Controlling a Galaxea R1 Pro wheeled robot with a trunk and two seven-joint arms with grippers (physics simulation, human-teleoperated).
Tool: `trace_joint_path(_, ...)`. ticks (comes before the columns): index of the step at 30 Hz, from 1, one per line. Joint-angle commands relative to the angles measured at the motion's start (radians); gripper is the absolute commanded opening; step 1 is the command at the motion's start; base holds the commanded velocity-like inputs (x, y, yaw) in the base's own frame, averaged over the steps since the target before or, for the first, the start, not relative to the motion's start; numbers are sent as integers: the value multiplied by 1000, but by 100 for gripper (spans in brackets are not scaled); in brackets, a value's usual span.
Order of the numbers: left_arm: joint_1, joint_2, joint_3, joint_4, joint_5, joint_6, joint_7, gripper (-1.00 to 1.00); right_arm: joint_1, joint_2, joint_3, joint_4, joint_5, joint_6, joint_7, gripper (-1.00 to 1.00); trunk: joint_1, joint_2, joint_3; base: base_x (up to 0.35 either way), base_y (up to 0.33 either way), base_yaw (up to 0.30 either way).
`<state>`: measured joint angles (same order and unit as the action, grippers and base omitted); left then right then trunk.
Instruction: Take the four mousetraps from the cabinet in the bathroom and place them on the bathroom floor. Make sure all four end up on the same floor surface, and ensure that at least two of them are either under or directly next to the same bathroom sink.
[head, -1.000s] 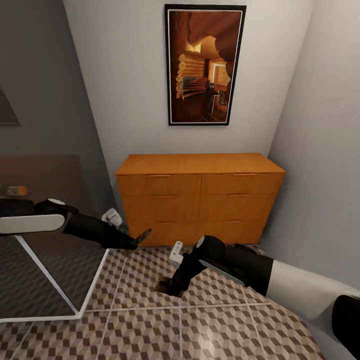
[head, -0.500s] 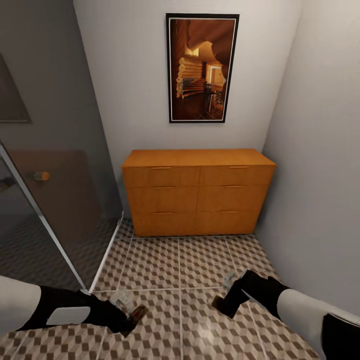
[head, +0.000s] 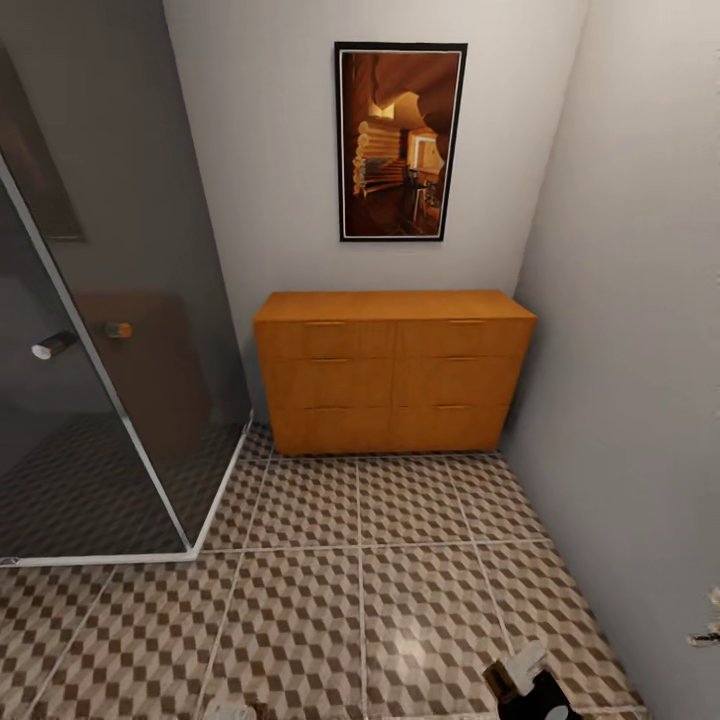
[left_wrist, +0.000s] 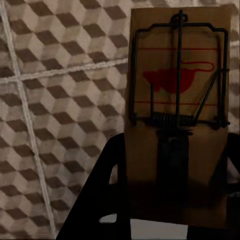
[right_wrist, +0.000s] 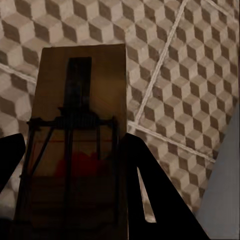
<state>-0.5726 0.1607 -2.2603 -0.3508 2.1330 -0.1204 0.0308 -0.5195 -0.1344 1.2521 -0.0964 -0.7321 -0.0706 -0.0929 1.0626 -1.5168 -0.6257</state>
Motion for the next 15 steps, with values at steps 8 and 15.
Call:
trace_joint_path(8, 28, 13, -8, 2, 147, -30, 116, -100, 83, -1, 9, 39, -69, -138, -10, -100, -1, -1, -1, -333, 0, 0)
trace_joint_path(15, 43, 12, -8, -8, 157, -31, 242, -100, 87, 5, 10, 39, -71, -146, -10, -100, -1, -1, -1, -261, 0, 0)
